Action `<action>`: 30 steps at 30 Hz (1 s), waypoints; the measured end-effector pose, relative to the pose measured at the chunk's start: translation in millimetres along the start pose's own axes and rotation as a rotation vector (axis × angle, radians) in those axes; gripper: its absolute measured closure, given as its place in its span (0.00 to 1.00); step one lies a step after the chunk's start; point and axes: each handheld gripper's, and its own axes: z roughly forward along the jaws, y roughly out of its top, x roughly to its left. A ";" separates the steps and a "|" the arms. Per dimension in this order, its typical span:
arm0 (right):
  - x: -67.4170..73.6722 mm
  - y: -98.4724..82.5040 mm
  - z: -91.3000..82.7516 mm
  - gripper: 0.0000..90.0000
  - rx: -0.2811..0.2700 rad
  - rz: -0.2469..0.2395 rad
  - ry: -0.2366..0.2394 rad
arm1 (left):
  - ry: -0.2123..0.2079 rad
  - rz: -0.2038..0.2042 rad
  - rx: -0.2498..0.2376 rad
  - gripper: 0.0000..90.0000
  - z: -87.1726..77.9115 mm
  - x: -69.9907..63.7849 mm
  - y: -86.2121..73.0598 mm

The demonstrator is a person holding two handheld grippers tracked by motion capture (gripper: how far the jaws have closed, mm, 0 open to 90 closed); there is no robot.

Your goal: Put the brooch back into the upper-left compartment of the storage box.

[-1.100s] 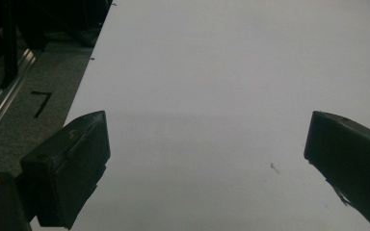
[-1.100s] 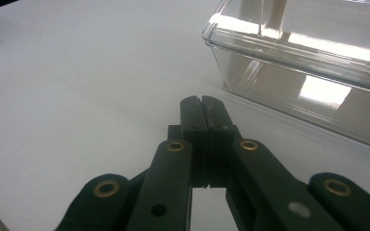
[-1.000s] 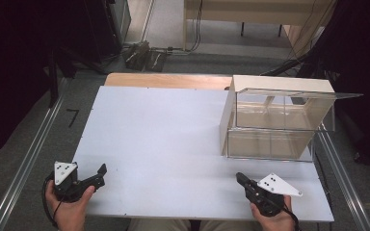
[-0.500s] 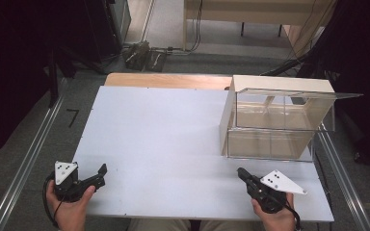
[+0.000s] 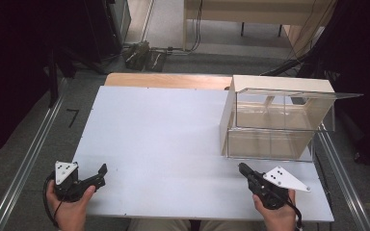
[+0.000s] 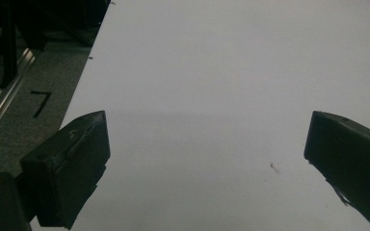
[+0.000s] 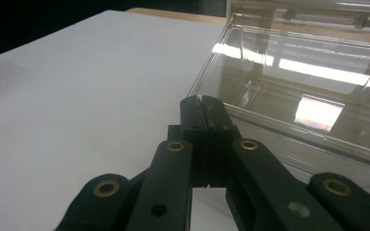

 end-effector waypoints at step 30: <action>-6.7 21.8 -4.2 0.97 -0.084 0.022 -0.015 | 0.001 0.001 0.002 0.03 0.6 0.1 -0.1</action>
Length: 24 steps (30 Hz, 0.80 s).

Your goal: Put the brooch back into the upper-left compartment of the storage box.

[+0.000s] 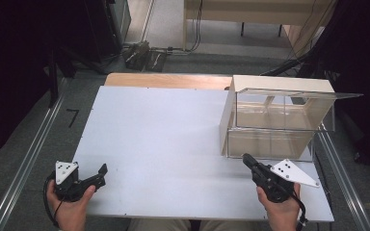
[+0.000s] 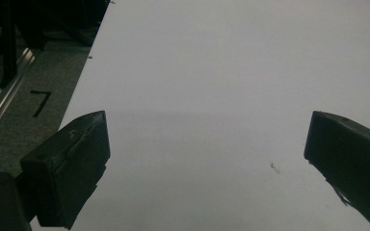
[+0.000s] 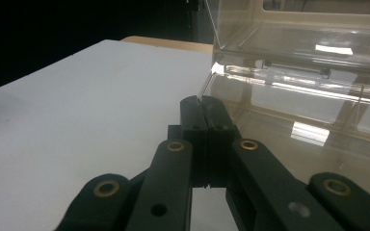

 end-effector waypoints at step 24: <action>-2.7 17.6 -4.0 0.97 -0.054 -0.002 -0.001 | -0.001 -0.002 -0.003 0.03 -0.3 0.4 0.0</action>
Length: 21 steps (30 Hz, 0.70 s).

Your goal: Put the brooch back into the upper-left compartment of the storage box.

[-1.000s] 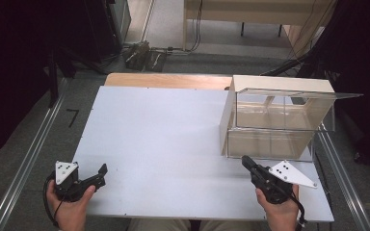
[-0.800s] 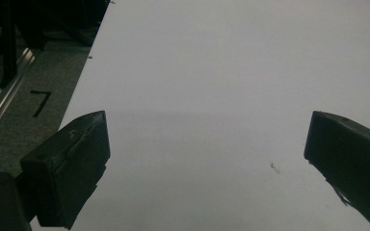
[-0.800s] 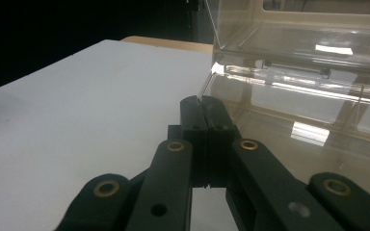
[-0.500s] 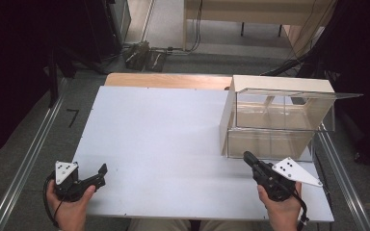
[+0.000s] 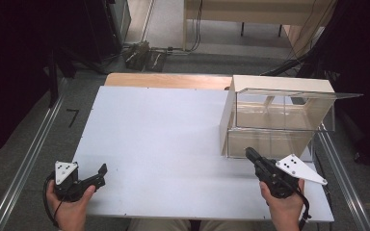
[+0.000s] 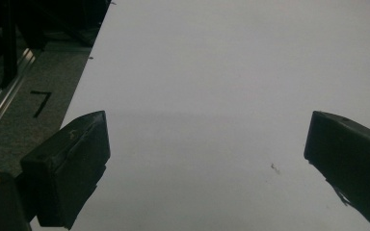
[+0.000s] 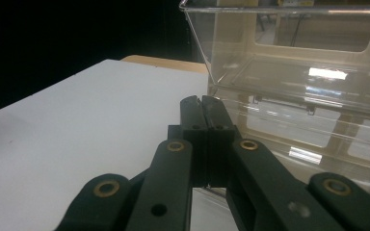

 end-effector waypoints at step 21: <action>-3.9 11.8 -0.7 0.97 -0.040 -0.003 -0.007 | 0.000 0.001 0.000 0.03 0.4 -0.5 0.1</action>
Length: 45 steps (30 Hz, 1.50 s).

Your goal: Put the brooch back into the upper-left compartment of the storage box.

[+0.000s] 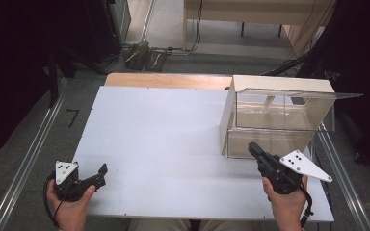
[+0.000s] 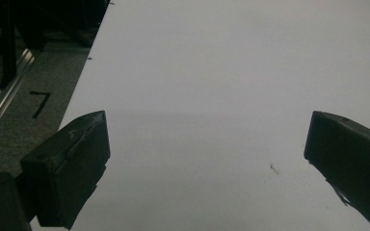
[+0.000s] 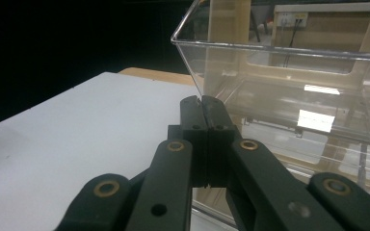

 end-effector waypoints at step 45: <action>-9.4 26.5 -2.2 0.97 -0.086 0.001 -0.014 | -0.004 0.000 0.002 0.03 0.5 -0.1 -0.1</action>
